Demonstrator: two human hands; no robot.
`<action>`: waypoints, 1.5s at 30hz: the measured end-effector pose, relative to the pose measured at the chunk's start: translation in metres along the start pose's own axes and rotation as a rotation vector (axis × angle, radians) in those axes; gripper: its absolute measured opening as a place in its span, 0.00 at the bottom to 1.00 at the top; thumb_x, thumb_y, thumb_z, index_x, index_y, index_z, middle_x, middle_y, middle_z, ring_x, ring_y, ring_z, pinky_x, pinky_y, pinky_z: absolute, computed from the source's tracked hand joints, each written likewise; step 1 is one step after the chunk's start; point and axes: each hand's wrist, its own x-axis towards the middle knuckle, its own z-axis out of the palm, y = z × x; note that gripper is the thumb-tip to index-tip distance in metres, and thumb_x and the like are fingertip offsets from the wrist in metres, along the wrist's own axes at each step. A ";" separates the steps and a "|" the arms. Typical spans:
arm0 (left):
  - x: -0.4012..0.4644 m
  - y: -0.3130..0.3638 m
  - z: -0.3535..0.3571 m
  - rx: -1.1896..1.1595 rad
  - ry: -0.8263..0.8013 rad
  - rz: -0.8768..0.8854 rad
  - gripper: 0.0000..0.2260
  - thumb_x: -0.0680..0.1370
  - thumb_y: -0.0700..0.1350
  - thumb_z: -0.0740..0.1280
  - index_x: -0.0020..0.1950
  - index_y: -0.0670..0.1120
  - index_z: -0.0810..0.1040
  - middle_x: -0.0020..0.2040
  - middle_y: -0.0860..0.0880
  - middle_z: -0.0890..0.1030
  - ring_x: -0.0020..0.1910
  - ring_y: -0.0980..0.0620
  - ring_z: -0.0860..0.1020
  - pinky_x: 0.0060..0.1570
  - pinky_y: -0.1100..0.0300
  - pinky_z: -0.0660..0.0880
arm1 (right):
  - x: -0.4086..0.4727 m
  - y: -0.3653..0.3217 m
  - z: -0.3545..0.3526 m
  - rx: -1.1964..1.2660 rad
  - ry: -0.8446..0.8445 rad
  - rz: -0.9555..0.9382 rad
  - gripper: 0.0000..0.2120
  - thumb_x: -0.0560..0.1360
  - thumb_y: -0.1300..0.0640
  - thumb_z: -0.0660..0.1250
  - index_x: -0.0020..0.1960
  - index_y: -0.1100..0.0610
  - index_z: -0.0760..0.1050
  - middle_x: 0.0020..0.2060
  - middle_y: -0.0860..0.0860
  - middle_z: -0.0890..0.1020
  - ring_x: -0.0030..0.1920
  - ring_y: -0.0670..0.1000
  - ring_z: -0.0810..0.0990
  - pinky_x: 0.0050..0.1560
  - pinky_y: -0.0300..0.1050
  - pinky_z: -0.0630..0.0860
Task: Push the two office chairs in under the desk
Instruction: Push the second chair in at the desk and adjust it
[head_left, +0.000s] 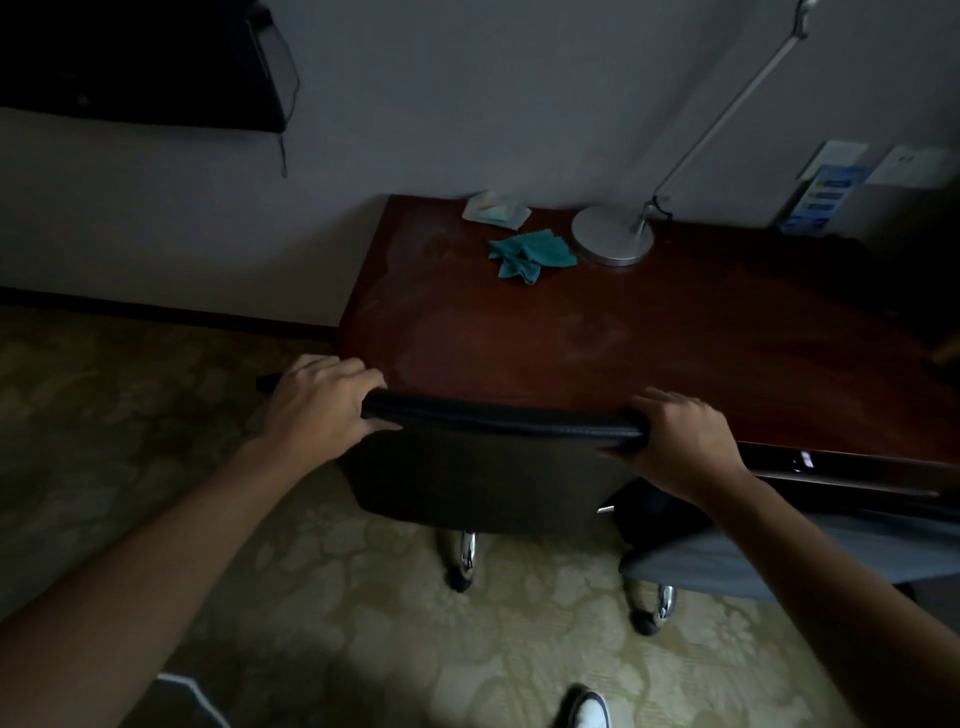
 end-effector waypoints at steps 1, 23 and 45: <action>0.003 -0.004 0.002 0.006 0.013 0.039 0.18 0.69 0.63 0.71 0.40 0.49 0.81 0.35 0.51 0.78 0.36 0.47 0.78 0.47 0.51 0.72 | 0.002 0.001 -0.001 0.003 -0.001 -0.003 0.16 0.66 0.37 0.74 0.43 0.47 0.76 0.35 0.43 0.71 0.34 0.46 0.69 0.33 0.40 0.62; -0.018 0.105 -0.009 -0.156 -0.113 -0.201 0.25 0.67 0.57 0.64 0.65 0.58 0.71 0.59 0.52 0.75 0.61 0.48 0.71 0.68 0.48 0.55 | -0.061 -0.020 -0.019 0.414 -0.055 0.121 0.29 0.70 0.58 0.69 0.70 0.52 0.69 0.65 0.50 0.74 0.66 0.52 0.70 0.65 0.45 0.65; 0.108 0.540 0.058 -0.315 -0.109 -0.551 0.17 0.77 0.53 0.57 0.36 0.47 0.77 0.38 0.46 0.80 0.38 0.42 0.75 0.40 0.54 0.69 | -0.243 0.469 -0.048 0.038 0.068 0.478 0.21 0.80 0.44 0.52 0.45 0.52 0.80 0.46 0.57 0.84 0.50 0.60 0.80 0.54 0.53 0.66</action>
